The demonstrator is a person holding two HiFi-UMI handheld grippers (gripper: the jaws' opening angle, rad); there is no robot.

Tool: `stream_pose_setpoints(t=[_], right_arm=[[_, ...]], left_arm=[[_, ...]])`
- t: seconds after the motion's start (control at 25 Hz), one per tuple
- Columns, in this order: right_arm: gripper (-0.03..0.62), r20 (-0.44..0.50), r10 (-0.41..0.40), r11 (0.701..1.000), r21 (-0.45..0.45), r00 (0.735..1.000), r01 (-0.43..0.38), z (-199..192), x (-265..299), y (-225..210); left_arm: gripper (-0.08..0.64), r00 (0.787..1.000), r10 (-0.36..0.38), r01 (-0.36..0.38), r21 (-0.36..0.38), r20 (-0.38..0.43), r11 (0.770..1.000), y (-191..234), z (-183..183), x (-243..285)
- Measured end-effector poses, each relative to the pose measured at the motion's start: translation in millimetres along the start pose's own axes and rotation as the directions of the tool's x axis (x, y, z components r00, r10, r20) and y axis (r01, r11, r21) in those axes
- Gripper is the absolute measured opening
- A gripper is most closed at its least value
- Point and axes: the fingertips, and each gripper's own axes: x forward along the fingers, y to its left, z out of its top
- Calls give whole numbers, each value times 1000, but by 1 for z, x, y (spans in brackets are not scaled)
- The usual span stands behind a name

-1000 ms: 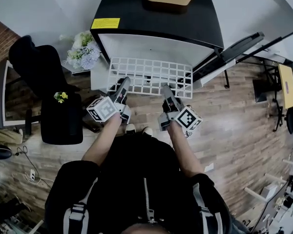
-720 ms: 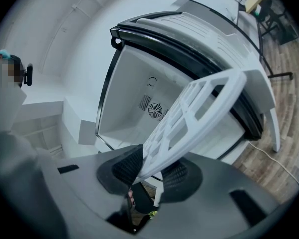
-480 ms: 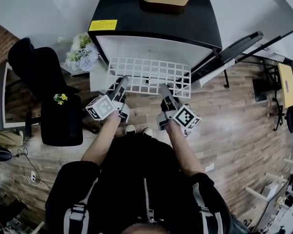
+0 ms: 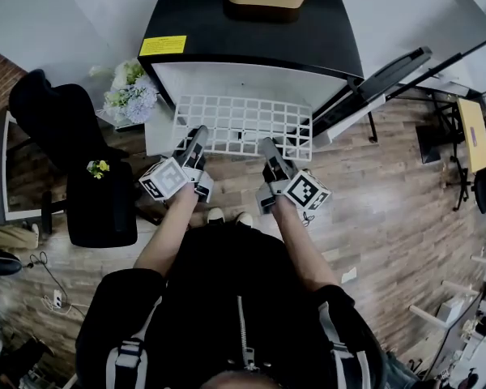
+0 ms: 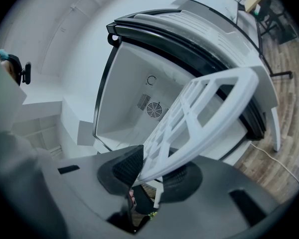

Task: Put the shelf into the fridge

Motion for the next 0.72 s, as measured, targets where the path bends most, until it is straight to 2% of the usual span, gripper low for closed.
stream_pose_setpoints(t=[0.52, 0.72], right_arm=[[86, 12, 11, 999, 47, 1000, -11, 0, 1, 0], [86, -10, -26, 999, 41, 1000, 26, -5, -4, -7]], left_arm=[[115, 1000, 7, -7, -7, -14, 1000, 0, -4, -2], [114, 1000, 6, -6, 2, -13, 1000, 1, -5, -6]])
